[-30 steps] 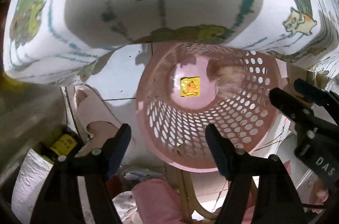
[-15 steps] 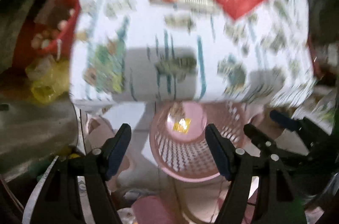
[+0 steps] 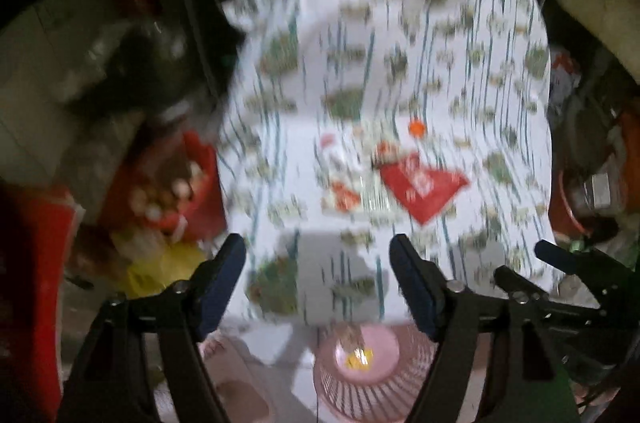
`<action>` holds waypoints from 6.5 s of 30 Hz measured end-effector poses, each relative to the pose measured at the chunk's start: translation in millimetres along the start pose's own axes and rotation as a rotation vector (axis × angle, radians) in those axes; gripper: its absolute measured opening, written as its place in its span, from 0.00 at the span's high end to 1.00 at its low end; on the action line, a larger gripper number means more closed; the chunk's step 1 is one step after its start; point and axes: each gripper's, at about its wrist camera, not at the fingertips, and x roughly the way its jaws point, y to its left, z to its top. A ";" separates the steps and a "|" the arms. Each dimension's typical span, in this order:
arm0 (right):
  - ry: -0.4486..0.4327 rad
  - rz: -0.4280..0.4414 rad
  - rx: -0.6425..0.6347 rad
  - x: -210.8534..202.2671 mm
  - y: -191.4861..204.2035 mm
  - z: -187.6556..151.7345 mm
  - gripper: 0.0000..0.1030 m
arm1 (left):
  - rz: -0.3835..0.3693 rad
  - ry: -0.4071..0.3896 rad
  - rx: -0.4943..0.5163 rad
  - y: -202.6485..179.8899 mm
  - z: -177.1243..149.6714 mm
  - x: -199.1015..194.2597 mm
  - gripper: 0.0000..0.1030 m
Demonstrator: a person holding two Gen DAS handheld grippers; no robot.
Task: Collect trash
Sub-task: 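Raise both tools back over the trash on the cloth, then grasp the red snack bag with the right tool while the left tool grasps the white tissue, then lower both held items into the pink basket and open both tools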
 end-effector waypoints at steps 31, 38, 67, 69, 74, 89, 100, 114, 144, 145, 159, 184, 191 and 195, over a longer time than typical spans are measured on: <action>-0.142 -0.128 0.182 5.4 -85.5 110.3 0.00 | 0.142 -0.241 0.003 3.9 76.2 32.2 0.00; 0.000 -0.073 0.218 37.1 -92.3 116.8 0.00 | 0.228 -0.176 -0.007 7.8 84.0 64.3 0.00; 0.330 0.100 0.318 170.4 -46.7 97.4 0.37 | 0.149 0.005 -0.205 60.3 96.2 108.4 0.00; 0.299 0.101 0.311 164.5 -45.2 98.2 0.56 | 0.136 0.022 -0.204 59.2 95.7 113.6 0.00; 0.239 0.147 0.275 139.1 -46.1 103.0 0.85 | 0.091 0.058 -0.214 54.6 94.6 121.0 0.00; 0.062 0.150 0.180 46.2 -78.2 105.1 0.97 | -0.179 0.361 -0.289 25.7 92.6 220.0 0.47; 0.036 0.096 0.248 38.7 -115.1 105.8 0.97 | -0.184 0.402 -0.312 0.7 77.1 254.2 0.91; -0.022 0.105 0.268 6.1 -91.7 96.6 0.97 | -0.211 0.140 -0.201 5.9 73.7 113.7 0.94; 0.033 0.258 0.381 -35.3 13.1 -78.2 0.97 | -0.216 0.283 -0.428 2.2 -142.2 63.9 0.94; 0.076 0.237 0.377 -19.8 12.4 -85.0 0.97 | -0.206 0.309 -0.422 0.2 -151.0 75.3 0.94; 0.519 0.235 0.480 160.0 -3.5 -167.5 0.97 | -0.147 0.486 -0.314 -18.4 -214.7 177.5 0.93; 0.696 0.251 0.685 225.4 -26.8 -243.1 0.87 | -0.135 0.465 -0.303 -20.2 -227.8 182.9 0.45; 0.670 0.288 0.662 214.8 -15.8 -227.7 0.86 | -0.146 0.354 -0.325 -22.2 -198.1 148.8 0.44; 0.605 0.316 0.662 198.1 -7.3 -210.5 0.37 | -0.141 0.286 -0.338 -18.3 -181.1 127.0 0.42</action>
